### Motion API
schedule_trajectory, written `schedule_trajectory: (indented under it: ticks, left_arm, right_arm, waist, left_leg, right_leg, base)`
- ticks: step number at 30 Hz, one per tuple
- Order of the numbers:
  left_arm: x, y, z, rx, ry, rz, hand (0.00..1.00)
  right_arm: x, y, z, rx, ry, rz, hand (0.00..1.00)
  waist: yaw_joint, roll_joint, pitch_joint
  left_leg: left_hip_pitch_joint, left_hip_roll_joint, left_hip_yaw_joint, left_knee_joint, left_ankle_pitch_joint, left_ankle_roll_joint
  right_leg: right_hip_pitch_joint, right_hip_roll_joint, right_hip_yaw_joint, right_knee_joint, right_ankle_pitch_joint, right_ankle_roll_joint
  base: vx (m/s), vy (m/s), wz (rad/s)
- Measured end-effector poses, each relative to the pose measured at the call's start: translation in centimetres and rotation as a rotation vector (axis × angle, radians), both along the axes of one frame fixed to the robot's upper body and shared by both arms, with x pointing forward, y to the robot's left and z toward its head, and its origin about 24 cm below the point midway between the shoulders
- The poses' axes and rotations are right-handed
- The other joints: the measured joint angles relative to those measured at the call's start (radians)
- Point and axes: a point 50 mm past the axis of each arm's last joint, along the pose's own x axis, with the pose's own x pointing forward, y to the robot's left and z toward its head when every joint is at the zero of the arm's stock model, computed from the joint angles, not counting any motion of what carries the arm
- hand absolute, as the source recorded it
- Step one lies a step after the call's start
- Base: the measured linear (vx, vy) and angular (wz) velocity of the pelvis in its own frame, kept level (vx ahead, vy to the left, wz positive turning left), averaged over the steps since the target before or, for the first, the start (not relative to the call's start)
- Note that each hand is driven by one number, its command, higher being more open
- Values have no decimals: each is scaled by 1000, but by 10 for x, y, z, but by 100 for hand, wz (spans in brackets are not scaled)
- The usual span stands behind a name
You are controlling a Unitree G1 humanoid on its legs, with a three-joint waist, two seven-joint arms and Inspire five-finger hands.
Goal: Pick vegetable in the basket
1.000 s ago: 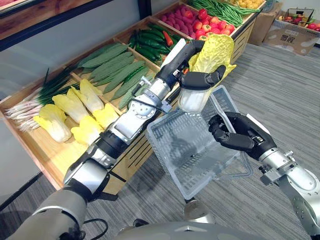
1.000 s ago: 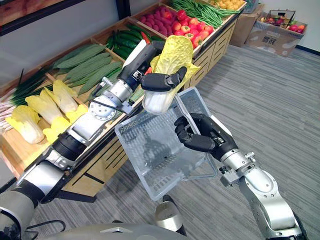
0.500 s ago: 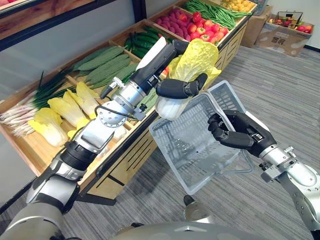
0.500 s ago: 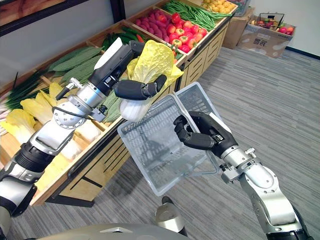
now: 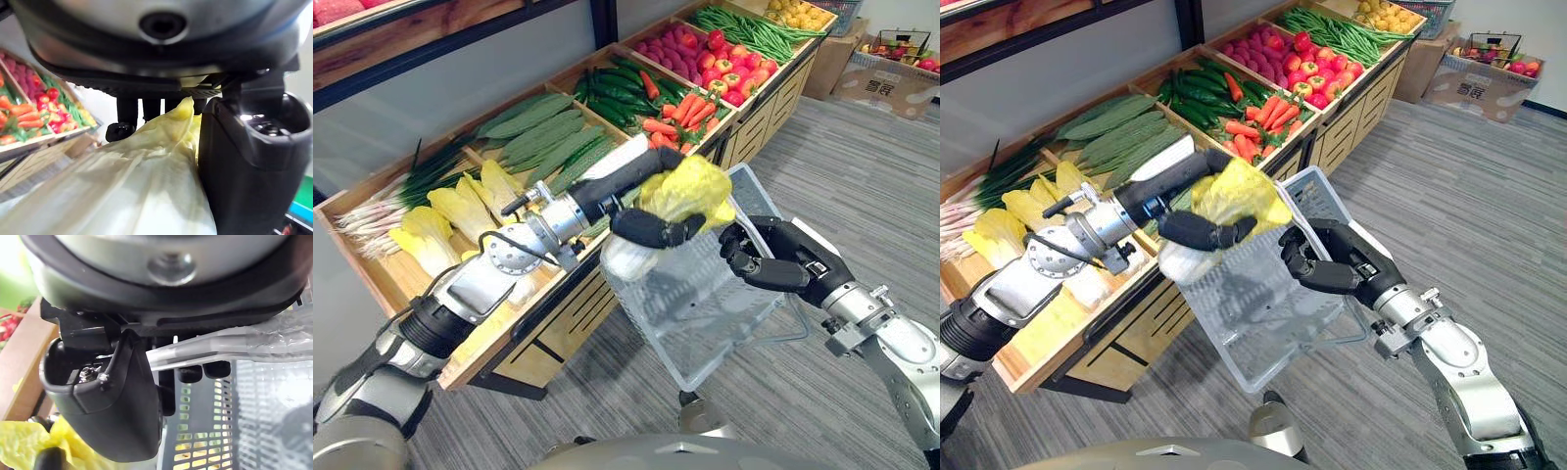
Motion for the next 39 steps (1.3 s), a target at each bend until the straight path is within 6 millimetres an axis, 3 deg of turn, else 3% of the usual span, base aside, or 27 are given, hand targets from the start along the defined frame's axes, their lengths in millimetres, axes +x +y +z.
schedule_trajectory:
  ticks: [7, 17, 26, 32, 39]
  left_arm:
    - [-13, -11, -29, 156, 72, -96, 0]
    - [-34, -21, -53, 279, 132, -215, 0]
    - [-43, -34, -65, 323, 120, -270, 0]
    - [-42, -53, -80, 342, 103, -295, 0]
    - [-29, -70, -75, 366, 20, -296, 0]
  right_arm:
    - [13, 2, 22, -62, -73, 49, 0]
    - [15, 10, 19, -60, -61, 93, 0]
    - [13, 17, 14, -75, -25, 157, 0]
    - [12, 22, 18, -76, -39, 188, 0]
    - [13, 14, 26, -89, -71, 140, 0]
  waist:
    - [-9, -1, -2]
    - [-8, -1, -3]
    - [-29, -1, -3]
    - [-40, 0, -4]
    - [-54, 2, -5]
  left_leg:
    - [0, 21, 11, 28, -17, -4]
    - [-3, 22, 12, 30, -19, -4]
    - [-5, 23, 19, 32, -21, -5]
    - [-5, 36, 30, 52, -33, -5]
    - [-9, 36, 38, 54, -36, -4]
  right_leg:
    - [-1, 10, 12, -2, 3, -3]
    - [-4, 10, 12, -2, 3, -4]
    - [-12, 10, 17, -1, 3, -3]
    - [-18, 17, 30, 1, 3, -3]
    - [-29, 17, 36, 3, 3, -3]
  base:
    - [10, 52, -7]
    - [8, 51, 0]
    - [14, 54, -2]
    - [15, 53, -7]
    - [21, 48, -3]
